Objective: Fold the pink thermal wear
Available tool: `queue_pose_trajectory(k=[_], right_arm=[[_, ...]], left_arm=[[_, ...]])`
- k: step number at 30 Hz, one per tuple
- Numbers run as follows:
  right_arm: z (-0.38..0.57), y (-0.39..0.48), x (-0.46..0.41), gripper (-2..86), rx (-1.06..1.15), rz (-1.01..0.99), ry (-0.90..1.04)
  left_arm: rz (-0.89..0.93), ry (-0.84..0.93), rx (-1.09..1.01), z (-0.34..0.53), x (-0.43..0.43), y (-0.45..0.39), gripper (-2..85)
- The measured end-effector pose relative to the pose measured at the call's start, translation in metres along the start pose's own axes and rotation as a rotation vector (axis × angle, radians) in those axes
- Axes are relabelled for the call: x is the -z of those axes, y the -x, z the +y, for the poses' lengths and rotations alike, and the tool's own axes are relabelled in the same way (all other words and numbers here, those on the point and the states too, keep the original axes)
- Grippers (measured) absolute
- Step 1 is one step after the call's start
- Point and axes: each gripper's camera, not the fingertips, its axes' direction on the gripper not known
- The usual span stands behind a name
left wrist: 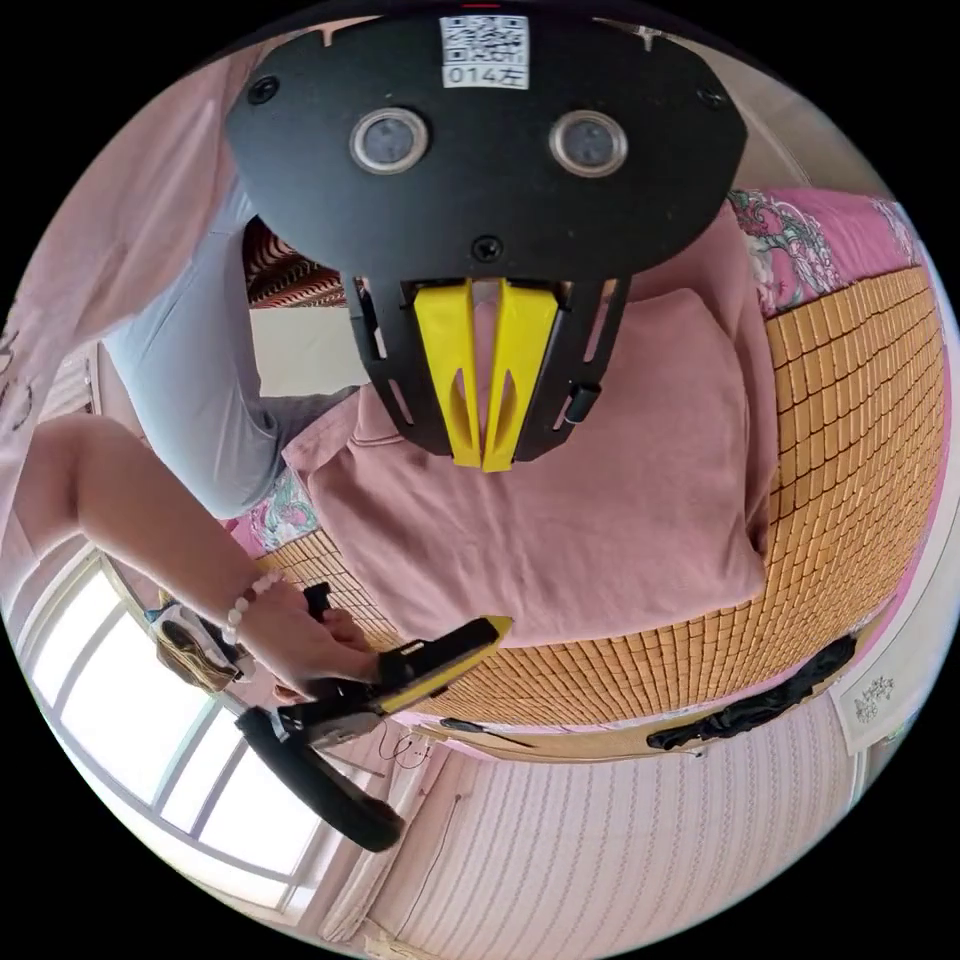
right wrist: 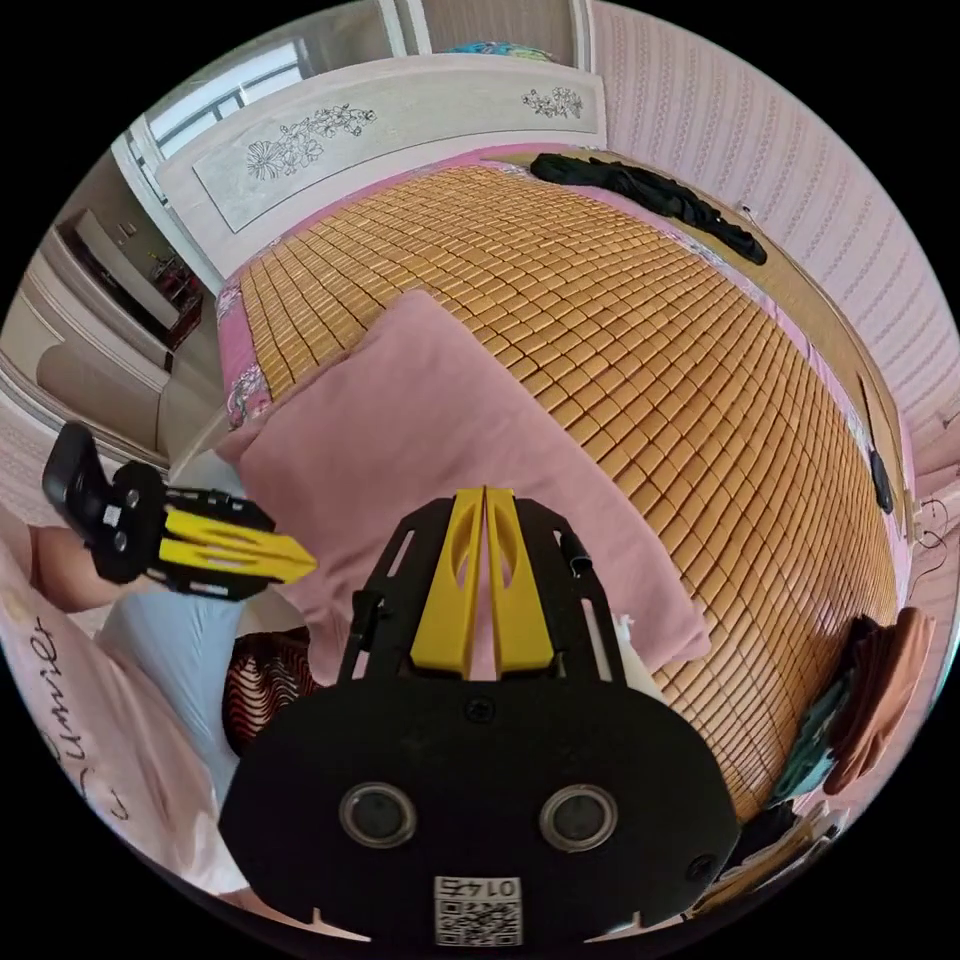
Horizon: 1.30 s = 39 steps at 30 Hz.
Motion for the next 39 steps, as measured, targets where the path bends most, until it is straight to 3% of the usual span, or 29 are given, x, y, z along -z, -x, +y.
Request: queue_pose_trajectory(k=[2,3,6,10,12,13,15,20,22,24,28,36,39], right_arm=[[-0.024,-0.004,-0.044,-0.3,0.024,0.004,0.151],[-0.030,-0.008,-0.051,-0.3,0.035,-0.017,0.118],[-0.047,-0.024,-0.047,-0.4,0.039,-0.146,0.240],[-0.070,-0.030,-0.030,-0.4,0.056,-0.118,0.160],[-0.077,-0.027,-0.073,-0.4,0.073,-0.071,0.290],[-0.076,-0.029,-0.085,-0.4,0.050,-0.069,0.255],[-0.071,-0.038,-0.082,-0.2,0.025,-0.110,0.252],[0.029,-0.065,-0.027,1.0,-0.136,-0.170,-0.030],[0.114,-0.078,-0.016,3.4,-0.344,-0.139,-0.079],[0.177,-0.083,-0.024,11.5,-0.520,-0.159,-0.042],[0.268,-0.069,-0.070,12.7,-0.687,-0.242,0.156],[0.307,-0.088,-0.100,2.5,-0.652,-0.402,0.122],[0.322,-0.094,-0.087,2.0,-0.636,-0.536,-0.038]], left_arm=[[-0.088,0.106,-0.063,0.008,-0.028,-0.015,-1.0],[-0.104,0.029,-0.087,0.018,-0.027,-0.020,-1.0],[-0.045,0.055,-0.054,0.019,-0.020,-0.022,-1.0],[0.004,0.014,-0.084,0.026,-0.003,-0.041,-0.9],[-0.021,0.108,-0.103,0.038,-0.025,-0.049,-0.8],[-0.023,0.021,-0.100,0.048,-0.023,-0.052,-0.7],[-0.022,0.010,-0.086,0.052,-0.020,-0.056,-0.2],[0.018,-0.056,-0.190,0.058,0.001,-0.088,7.3],[0.047,-0.098,-0.224,0.057,0.006,-0.108,11.5],[0.075,-0.120,-0.260,0.057,0.003,-0.124,13.3],[0.113,-0.096,-0.318,0.047,-0.014,-0.156,16.5],[0.137,-0.044,-0.420,0.031,-0.044,-0.207,18.9],[0.108,0.012,-0.452,0.026,-0.057,-0.223,19.6]])
